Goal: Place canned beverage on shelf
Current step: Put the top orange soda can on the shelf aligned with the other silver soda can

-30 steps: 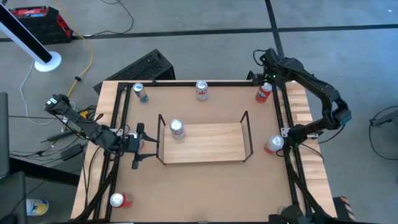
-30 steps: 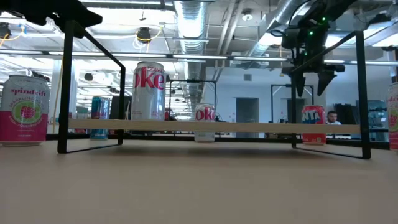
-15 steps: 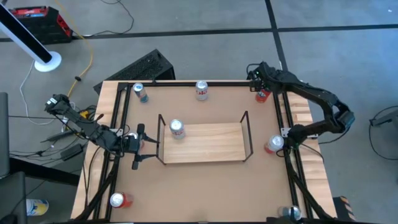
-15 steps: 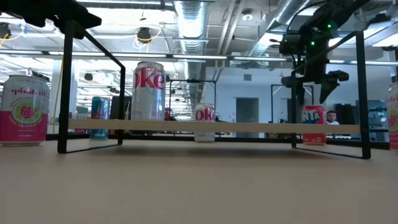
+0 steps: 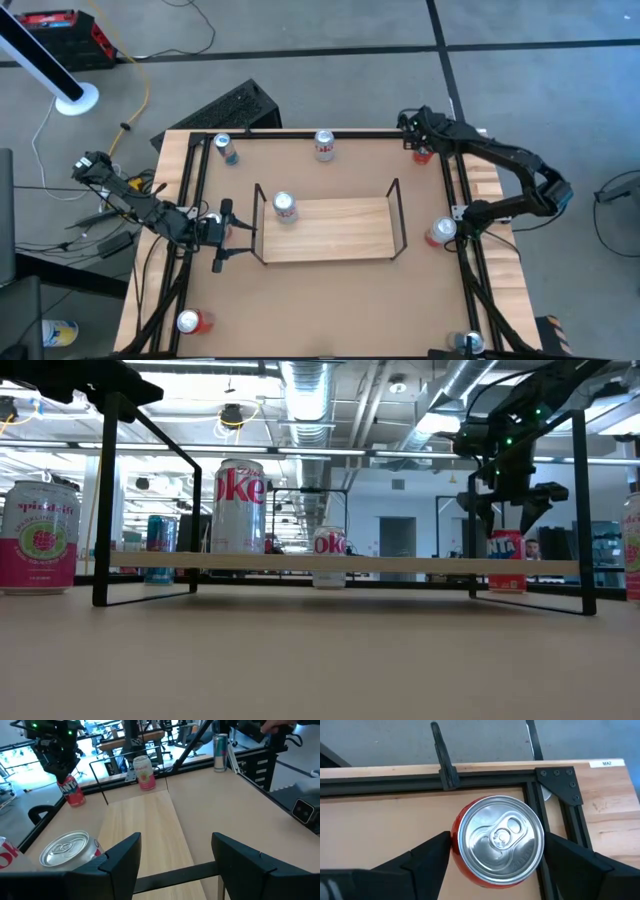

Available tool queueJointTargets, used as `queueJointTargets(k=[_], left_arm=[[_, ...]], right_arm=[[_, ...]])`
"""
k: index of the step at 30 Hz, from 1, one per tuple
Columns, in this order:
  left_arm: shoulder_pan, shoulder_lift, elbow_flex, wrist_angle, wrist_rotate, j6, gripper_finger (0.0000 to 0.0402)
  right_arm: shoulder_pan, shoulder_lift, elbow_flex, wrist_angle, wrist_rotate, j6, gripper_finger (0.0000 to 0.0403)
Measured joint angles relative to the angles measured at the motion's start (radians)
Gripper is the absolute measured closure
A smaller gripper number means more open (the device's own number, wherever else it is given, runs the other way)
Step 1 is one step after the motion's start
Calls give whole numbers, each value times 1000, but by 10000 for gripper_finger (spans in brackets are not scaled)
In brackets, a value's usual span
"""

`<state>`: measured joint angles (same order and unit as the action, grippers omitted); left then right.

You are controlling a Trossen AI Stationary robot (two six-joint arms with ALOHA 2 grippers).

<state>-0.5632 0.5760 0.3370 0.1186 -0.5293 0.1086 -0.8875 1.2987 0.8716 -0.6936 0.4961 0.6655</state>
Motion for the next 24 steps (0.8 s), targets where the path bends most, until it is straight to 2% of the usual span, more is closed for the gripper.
queueJointTargets(k=[8,15,24], left_arm=[[0,0,0,-7,0,0,174],[0,0,0,-7,0,0,174],[0,0,0,-8,0,0,174]], right_arm=[[5,0,-7,13,13,-17,115],[36,-11,-8,12,13,-72,123],[172,-159,34,17,-15,-94,127]])
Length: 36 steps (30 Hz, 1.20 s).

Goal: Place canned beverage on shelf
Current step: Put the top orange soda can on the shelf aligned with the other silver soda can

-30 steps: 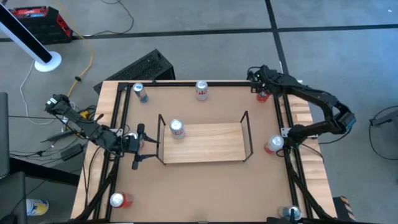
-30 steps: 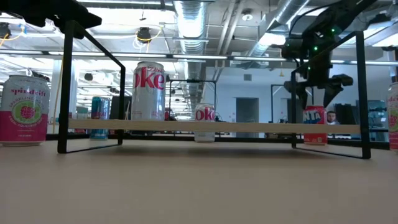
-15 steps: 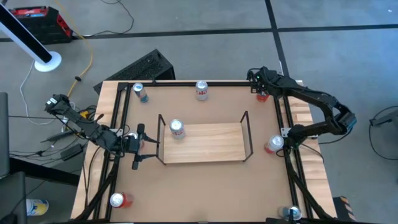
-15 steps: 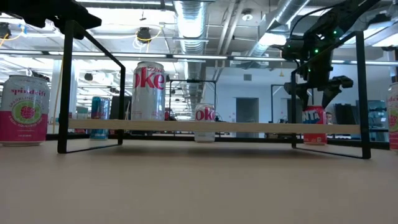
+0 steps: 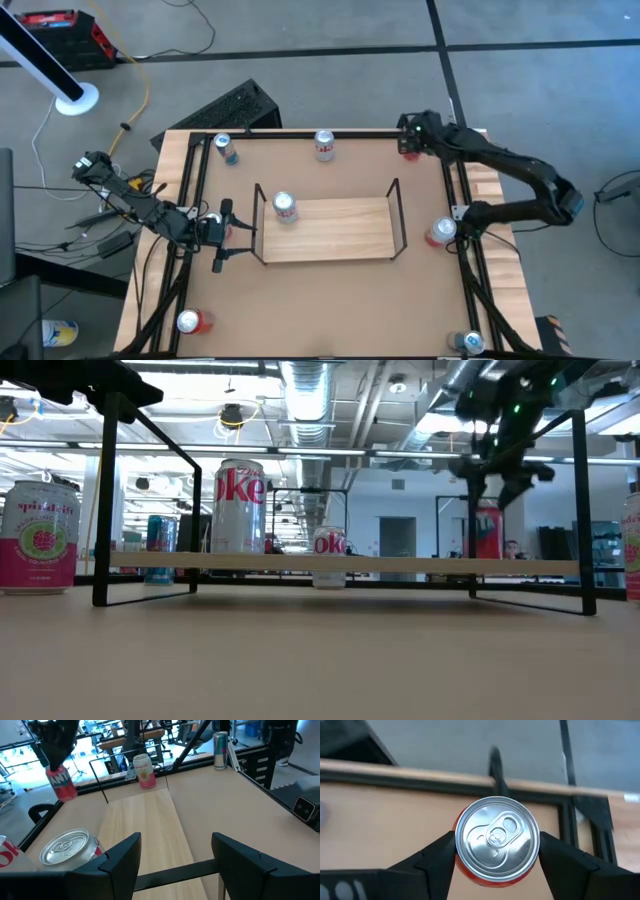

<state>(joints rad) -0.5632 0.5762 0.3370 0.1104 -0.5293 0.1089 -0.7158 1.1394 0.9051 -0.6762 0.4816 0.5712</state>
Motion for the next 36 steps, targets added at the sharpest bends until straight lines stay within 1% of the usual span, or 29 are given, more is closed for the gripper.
queueJointTargets(k=[5,10,13,16,20,24,30,36], left_arm=[[0,0,0,0,0,0,174],[0,0,0,-1,0,0,174],[0,0,0,-21,-1,1,174],[0,0,0,-30,-3,1,174],[0,0,0,-39,-22,1,174],[0,0,0,-51,-26,-1,174],[0,-1,0,-72,-26,-27,174],[0,-1,0,-74,-26,-27,174]], right_arm=[[157,-76,70,7,10,-27,127],[370,-85,168,33,13,-49,127],[505,-49,230,76,20,-56,127],[621,20,284,79,32,-59,127],[732,146,360,85,39,-69,127],[791,278,431,86,40,-91,127],[806,436,497,86,30,-130,127],[787,522,500,111,-65,-135,127]])
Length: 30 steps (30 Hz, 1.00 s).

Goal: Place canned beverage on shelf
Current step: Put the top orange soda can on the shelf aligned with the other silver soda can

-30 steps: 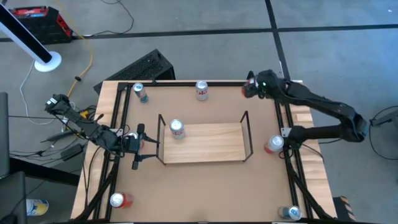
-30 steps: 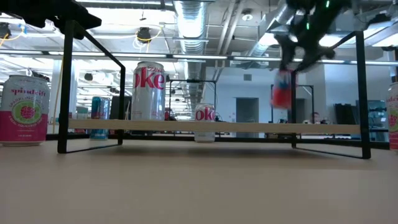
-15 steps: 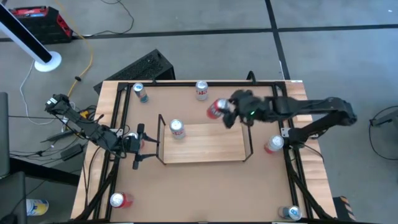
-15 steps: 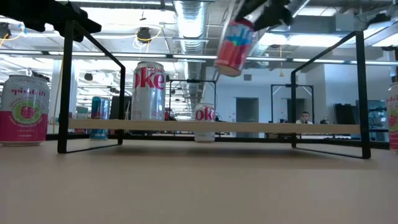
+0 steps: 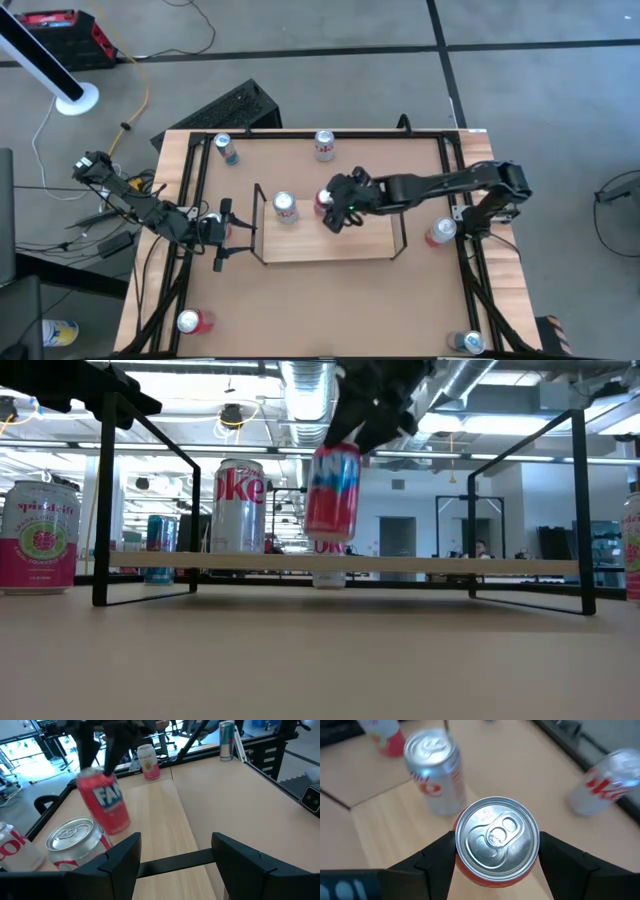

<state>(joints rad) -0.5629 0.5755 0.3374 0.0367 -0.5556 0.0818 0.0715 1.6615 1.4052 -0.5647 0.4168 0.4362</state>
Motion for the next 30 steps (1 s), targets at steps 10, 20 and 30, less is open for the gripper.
queueJointTargets(k=[10,20,30], left_arm=[[0,0,0,-3,0,0,174],[0,1,0,-1,0,0,174],[0,0,0,-2,0,0,174]], right_arm=[[-15,54,0,47,-55,-24,127],[-23,82,2,95,-116,-122,127],[-38,90,3,109,-127,-147,127]])
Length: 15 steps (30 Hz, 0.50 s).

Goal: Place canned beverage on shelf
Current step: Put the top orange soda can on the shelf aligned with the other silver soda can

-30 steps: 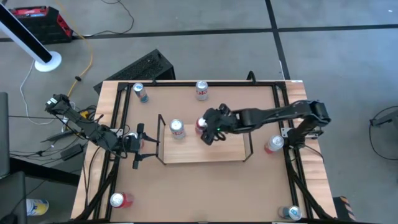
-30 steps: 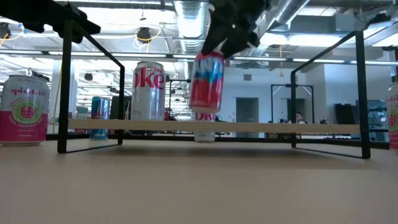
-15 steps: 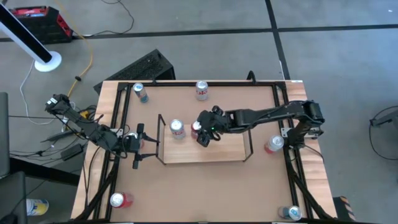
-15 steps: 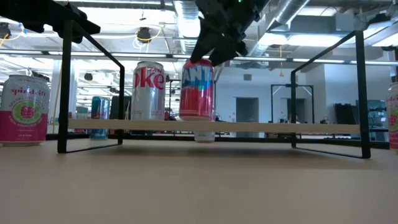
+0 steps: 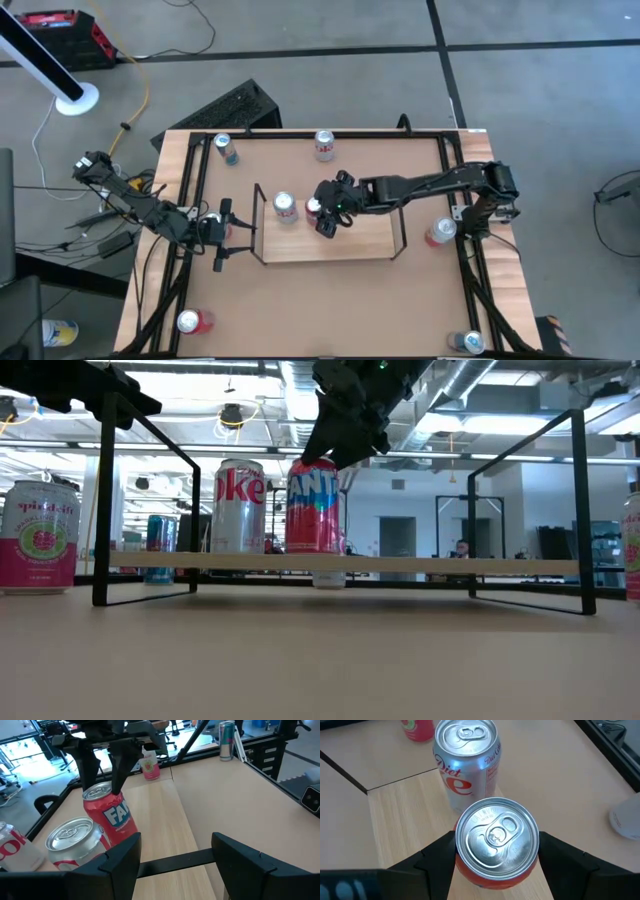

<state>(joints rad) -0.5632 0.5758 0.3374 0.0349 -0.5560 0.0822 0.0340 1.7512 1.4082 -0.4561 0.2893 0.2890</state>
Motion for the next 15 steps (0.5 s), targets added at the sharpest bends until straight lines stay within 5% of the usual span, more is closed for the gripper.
queueJointTargets(k=[15], left_arm=[[0,0,0,0,0,0,174]], right_arm=[[-3,1,-1,-3,-2,-2,112]])
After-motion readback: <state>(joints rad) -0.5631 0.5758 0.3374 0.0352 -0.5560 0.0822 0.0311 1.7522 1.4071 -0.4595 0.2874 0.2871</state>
